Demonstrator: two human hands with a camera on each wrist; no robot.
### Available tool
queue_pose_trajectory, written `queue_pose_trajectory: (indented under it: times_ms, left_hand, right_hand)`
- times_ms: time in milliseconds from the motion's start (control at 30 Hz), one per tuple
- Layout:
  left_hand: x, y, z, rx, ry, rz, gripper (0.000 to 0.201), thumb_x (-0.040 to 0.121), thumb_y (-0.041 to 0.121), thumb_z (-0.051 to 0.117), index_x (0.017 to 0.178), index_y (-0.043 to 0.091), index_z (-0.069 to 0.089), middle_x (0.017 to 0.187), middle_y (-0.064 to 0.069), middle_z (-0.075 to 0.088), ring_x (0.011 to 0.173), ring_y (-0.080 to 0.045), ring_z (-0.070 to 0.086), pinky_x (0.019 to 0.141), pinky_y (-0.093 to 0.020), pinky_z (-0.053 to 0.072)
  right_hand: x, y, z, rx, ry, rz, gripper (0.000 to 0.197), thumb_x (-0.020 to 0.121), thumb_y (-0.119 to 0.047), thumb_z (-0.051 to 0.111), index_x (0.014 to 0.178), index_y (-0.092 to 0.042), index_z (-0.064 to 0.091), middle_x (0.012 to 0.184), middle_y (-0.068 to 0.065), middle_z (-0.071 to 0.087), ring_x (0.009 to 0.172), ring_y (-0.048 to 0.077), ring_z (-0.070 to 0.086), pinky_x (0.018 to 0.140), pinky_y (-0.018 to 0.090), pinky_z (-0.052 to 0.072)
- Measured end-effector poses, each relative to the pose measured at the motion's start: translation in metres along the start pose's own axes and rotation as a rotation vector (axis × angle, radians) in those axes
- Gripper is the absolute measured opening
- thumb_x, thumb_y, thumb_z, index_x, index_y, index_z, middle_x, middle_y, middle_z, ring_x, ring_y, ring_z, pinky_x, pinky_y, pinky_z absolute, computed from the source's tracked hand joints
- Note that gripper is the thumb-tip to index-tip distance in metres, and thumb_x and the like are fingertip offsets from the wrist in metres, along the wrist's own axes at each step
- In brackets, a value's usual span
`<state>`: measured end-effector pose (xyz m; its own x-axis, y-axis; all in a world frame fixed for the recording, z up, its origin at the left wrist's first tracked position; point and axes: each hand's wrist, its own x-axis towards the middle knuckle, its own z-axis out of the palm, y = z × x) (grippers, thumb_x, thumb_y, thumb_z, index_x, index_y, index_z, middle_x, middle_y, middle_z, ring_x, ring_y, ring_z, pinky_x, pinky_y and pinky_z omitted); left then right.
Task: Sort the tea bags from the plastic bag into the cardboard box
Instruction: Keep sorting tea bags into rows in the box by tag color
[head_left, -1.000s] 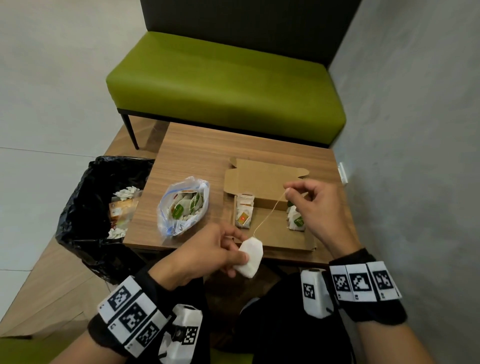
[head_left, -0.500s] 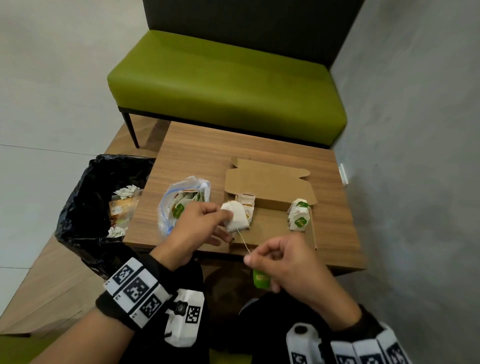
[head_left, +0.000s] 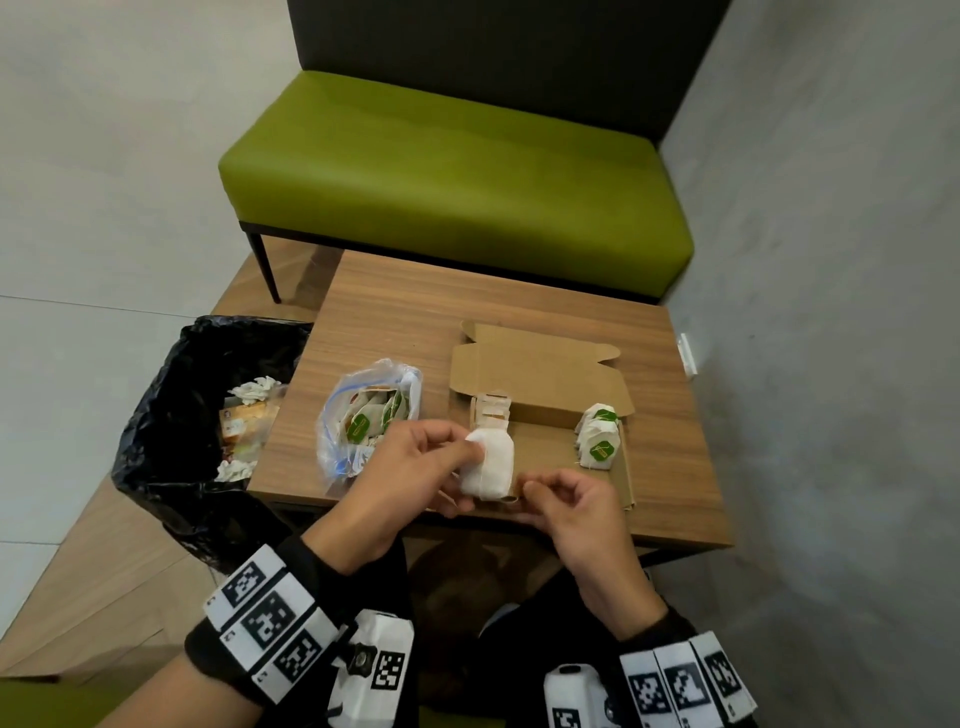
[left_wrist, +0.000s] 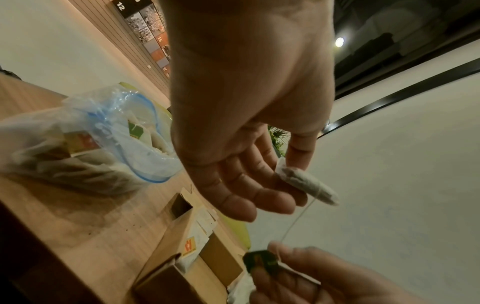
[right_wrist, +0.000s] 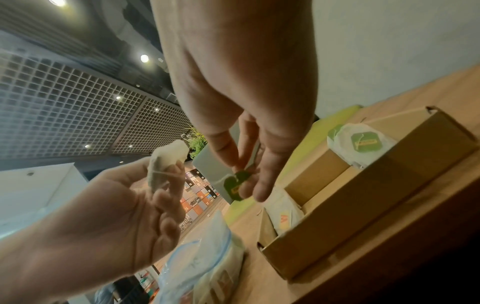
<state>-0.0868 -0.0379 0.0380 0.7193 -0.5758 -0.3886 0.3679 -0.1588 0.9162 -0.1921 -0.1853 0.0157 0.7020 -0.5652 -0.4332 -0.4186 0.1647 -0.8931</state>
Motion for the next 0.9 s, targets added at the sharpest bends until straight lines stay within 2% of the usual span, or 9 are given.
queue_pose_trajectory:
  times_ms: [133, 267, 367, 433, 500, 567, 667, 800, 900]
  left_hand:
    - [-0.005, -0.002, 0.009, 0.044, -0.070, -0.021, 0.013, 0.091, 0.014, 0.067, 0.079, 0.010, 0.070, 0.073, -0.010, 0.072, 0.060, -0.029, 0.064, 0.055, -0.032, 0.049]
    - [-0.005, -0.008, 0.014, 0.140, -0.063, 0.013, 0.008, 0.090, 0.014, 0.069, 0.087, 0.007, 0.071, 0.080, -0.020, 0.072, 0.063, -0.028, 0.064, 0.057, -0.033, 0.050]
    - [-0.005, -0.014, 0.014, 0.199, -0.022, 0.025, 0.007, 0.090, 0.016, 0.070, 0.085, 0.011, 0.071, 0.079, -0.016, 0.070, 0.058, -0.023, 0.066, 0.057, -0.033, 0.053]
    - [-0.004, -0.016, 0.014, 0.201, -0.003, 0.023, 0.009, 0.091, 0.017, 0.068, 0.084, 0.011, 0.070, 0.070, -0.006, 0.067, 0.056, -0.022, 0.066, 0.057, -0.032, 0.054]
    - [-0.003, -0.016, 0.016, 0.187, 0.003, 0.018, 0.011, 0.091, 0.016, 0.068, 0.083, 0.008, 0.069, 0.066, -0.002, 0.064, 0.054, -0.022, 0.064, 0.058, -0.033, 0.054]
    - [-0.002, -0.017, 0.018, 0.168, -0.008, 0.011, 0.013, 0.092, 0.014, 0.067, 0.085, 0.003, 0.068, 0.067, -0.007, 0.065, 0.055, -0.023, 0.063, 0.056, -0.033, 0.053]
    - [-0.002, -0.016, 0.021, 0.090, -0.022, -0.030, 0.020, 0.093, 0.010, 0.064, 0.089, -0.009, 0.064, 0.070, -0.017, 0.066, 0.049, -0.020, 0.059, 0.047, -0.025, 0.051]
    - [-0.002, -0.014, 0.019, -0.067, -0.070, -0.088, 0.021, 0.095, 0.012, 0.062, 0.092, -0.009, 0.065, 0.070, -0.013, 0.067, 0.045, -0.014, 0.057, 0.046, -0.024, 0.052]
    - [0.000, -0.014, 0.015, -0.157, -0.085, -0.111, 0.021, 0.097, 0.012, 0.057, 0.093, -0.006, 0.067, 0.074, -0.016, 0.068, 0.047, -0.016, 0.057, 0.048, -0.027, 0.053]
  right_hand:
    - [0.009, -0.008, -0.001, 0.002, 0.076, -0.095, 0.020, 0.079, 0.005, 0.076, 0.090, -0.012, 0.072, 0.090, 0.011, 0.076, 0.086, 0.024, 0.074, 0.079, 0.035, 0.060]
    - [0.013, -0.020, 0.001, 0.043, 0.089, -0.188, 0.038, 0.077, 0.013, 0.073, 0.104, -0.012, 0.068, 0.097, 0.005, 0.072, 0.075, 0.002, 0.071, 0.066, 0.016, 0.055]
    - [0.015, -0.025, -0.001, 0.083, 0.082, -0.232, 0.047, 0.078, 0.015, 0.072, 0.115, -0.013, 0.064, 0.095, 0.003, 0.072, 0.074, -0.001, 0.071, 0.066, 0.014, 0.055]
    - [0.015, -0.026, -0.002, 0.084, 0.067, -0.259, 0.037, 0.077, 0.013, 0.074, 0.104, -0.012, 0.070, 0.088, 0.003, 0.074, 0.076, 0.004, 0.072, 0.068, 0.016, 0.055]
    - [0.014, -0.025, -0.002, 0.094, 0.035, -0.292, 0.028, 0.077, 0.011, 0.075, 0.092, -0.013, 0.074, 0.085, 0.005, 0.077, 0.080, 0.013, 0.074, 0.071, 0.021, 0.057]
    - [0.013, -0.023, -0.001, 0.102, -0.009, -0.342, 0.025, 0.077, 0.010, 0.075, 0.084, -0.014, 0.075, 0.084, 0.006, 0.078, 0.080, 0.017, 0.075, 0.071, 0.023, 0.057]
    - [0.008, -0.019, 0.000, 0.076, -0.087, -0.419, 0.027, 0.076, 0.013, 0.074, 0.078, -0.013, 0.076, 0.087, 0.006, 0.077, 0.084, 0.015, 0.074, 0.072, 0.021, 0.055]
    - [0.004, -0.014, -0.005, -0.001, -0.199, -0.429, 0.031, 0.076, 0.015, 0.073, 0.076, -0.016, 0.079, 0.097, 0.006, 0.076, 0.097, 0.019, 0.072, 0.079, 0.025, 0.057]
    - [0.004, -0.013, -0.008, -0.031, -0.210, -0.412, 0.033, 0.078, 0.014, 0.072, 0.075, -0.018, 0.080, 0.096, 0.002, 0.077, 0.095, 0.016, 0.072, 0.079, 0.023, 0.056]
